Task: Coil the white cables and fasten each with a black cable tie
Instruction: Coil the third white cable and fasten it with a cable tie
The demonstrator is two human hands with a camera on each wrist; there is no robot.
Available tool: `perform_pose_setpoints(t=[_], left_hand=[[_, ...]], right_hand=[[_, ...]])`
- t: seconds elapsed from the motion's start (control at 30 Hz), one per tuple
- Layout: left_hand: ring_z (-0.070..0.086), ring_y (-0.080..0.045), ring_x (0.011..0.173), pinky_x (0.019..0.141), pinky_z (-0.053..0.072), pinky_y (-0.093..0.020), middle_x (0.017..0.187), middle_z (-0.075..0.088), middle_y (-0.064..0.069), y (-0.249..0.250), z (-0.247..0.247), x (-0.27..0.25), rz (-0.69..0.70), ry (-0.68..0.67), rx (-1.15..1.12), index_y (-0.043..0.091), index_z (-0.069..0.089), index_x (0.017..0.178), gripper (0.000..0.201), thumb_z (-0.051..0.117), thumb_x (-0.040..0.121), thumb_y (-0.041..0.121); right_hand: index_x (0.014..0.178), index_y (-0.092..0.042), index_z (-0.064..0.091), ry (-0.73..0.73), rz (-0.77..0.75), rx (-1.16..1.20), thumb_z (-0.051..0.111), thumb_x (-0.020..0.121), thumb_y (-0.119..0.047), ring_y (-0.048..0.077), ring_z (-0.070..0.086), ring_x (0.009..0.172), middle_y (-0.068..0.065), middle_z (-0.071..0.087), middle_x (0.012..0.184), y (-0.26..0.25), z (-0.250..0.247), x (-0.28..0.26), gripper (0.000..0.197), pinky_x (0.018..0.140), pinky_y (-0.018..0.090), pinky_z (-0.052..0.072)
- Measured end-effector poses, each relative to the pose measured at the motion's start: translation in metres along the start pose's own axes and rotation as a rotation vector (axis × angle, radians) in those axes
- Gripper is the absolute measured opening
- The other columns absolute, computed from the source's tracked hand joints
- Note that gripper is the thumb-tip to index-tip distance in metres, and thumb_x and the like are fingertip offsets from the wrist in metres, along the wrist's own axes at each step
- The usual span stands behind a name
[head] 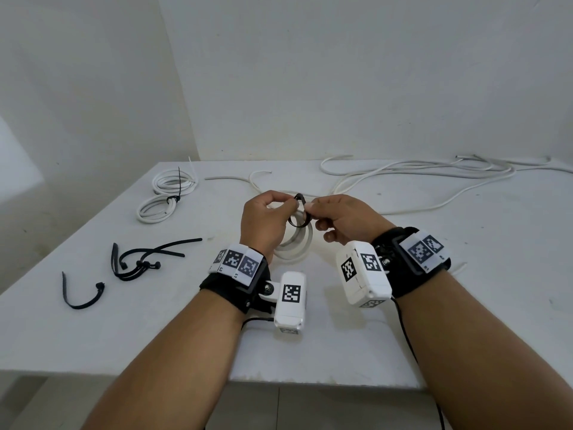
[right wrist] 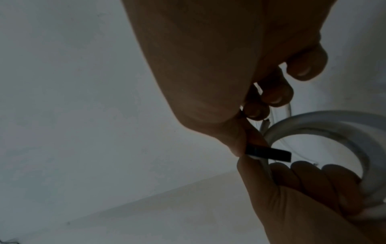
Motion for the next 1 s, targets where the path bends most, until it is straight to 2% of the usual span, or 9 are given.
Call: perform_pose_setpoints(t=[0.13,0.3,0.4,0.47,0.57,0.67,0.8,0.93,1.0], left_hand=[[0.037,-0.003,0.037,0.049,0.030,-0.025,0.056,0.062,0.010,-0.002,-0.001,0.001,-0.002,0.007,0.018,0.015,0.072,0.079,0.004,0.069,0.079,0.012],[0.033,-0.004,0.038,0.048,0.029,-0.025,0.051,0.059,0.011,-0.002,-0.001,0.001,0.000,-0.004,0.033,0.015,0.071,0.079,0.002,0.070,0.080,0.013],[0.031,-0.007,0.038,0.045,0.028,-0.022,0.057,0.061,0.005,-0.002,-0.001,0.001,0.008,-0.015,0.034,0.015,0.071,0.079,0.002,0.070,0.080,0.013],[0.031,-0.006,0.038,0.042,0.028,-0.020,0.053,0.059,0.009,0.000,-0.001,0.000,0.033,-0.039,0.049,0.016,0.072,0.081,0.002,0.071,0.082,0.014],[0.040,-0.003,0.042,0.044,0.032,-0.014,0.068,0.069,0.008,0.002,0.000,-0.001,0.103,-0.067,0.105,0.017,0.072,0.086,0.003,0.071,0.083,0.016],[0.052,-0.012,0.059,0.053,0.039,-0.016,0.082,0.075,0.002,0.001,0.000,0.000,0.126,-0.072,0.127,0.020,0.072,0.087,0.005,0.072,0.083,0.021],[0.047,-0.010,0.051,0.048,0.037,-0.015,0.071,0.072,0.005,0.001,0.002,-0.002,0.136,-0.078,0.134,0.017,0.073,0.088,0.004,0.071,0.084,0.017],[0.066,-0.007,0.061,0.061,0.047,-0.014,0.071,0.073,0.007,0.005,0.003,-0.005,0.187,-0.113,0.116,0.012,0.074,0.088,0.005,0.070,0.085,0.010],[0.067,-0.004,0.062,0.064,0.048,-0.014,0.075,0.073,0.008,0.006,0.004,-0.007,0.218,-0.146,0.118,0.009,0.074,0.088,0.006,0.069,0.085,0.008]], right_hand=[[0.082,-0.016,0.069,-0.009,-0.004,0.021,0.059,0.097,-0.025,0.008,0.042,0.063,-0.008,0.065,0.079,0.003,0.000,0.001,0.021,0.054,0.020,0.036],[0.082,-0.016,0.068,0.004,0.007,-0.028,0.058,0.098,-0.026,0.007,0.043,0.062,-0.010,0.063,0.076,0.001,-0.001,0.000,0.021,0.049,0.015,0.037],[0.081,-0.018,0.070,0.004,0.027,-0.029,0.059,0.097,-0.028,0.009,0.044,0.064,-0.003,0.061,0.085,0.004,-0.002,0.001,0.022,0.052,0.018,0.039],[0.084,-0.015,0.070,0.021,0.040,0.040,0.059,0.097,-0.025,0.011,0.045,0.067,-0.001,0.061,0.085,0.006,-0.003,0.002,0.020,0.055,0.022,0.038],[0.087,-0.011,0.067,0.045,0.056,0.164,0.057,0.096,-0.020,0.013,0.044,0.066,-0.001,0.062,0.081,0.008,-0.003,0.003,0.016,0.055,0.025,0.035],[0.078,-0.012,0.065,0.045,0.084,0.194,0.056,0.094,-0.018,0.013,0.044,0.066,0.000,0.065,0.076,0.009,-0.003,0.003,0.019,0.056,0.026,0.032],[0.073,-0.013,0.064,0.048,0.096,0.227,0.057,0.093,-0.017,0.014,0.044,0.064,0.000,0.064,0.072,0.009,-0.004,0.003,0.022,0.057,0.028,0.031],[0.073,-0.013,0.067,0.073,0.080,0.277,0.056,0.094,-0.017,0.013,0.045,0.064,0.000,0.060,0.071,0.012,-0.004,0.005,0.024,0.056,0.028,0.031],[0.076,-0.015,0.069,0.065,0.069,0.269,0.057,0.094,-0.021,0.013,0.047,0.067,0.000,0.060,0.074,0.014,-0.004,0.005,0.023,0.058,0.028,0.033]])
Point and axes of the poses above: each hand's wrist, its own x-axis towards the middle knuckle, its own z-axis out of the palm, y = z × x, the point moved 3 cm from there along x, towards the middle knuckle
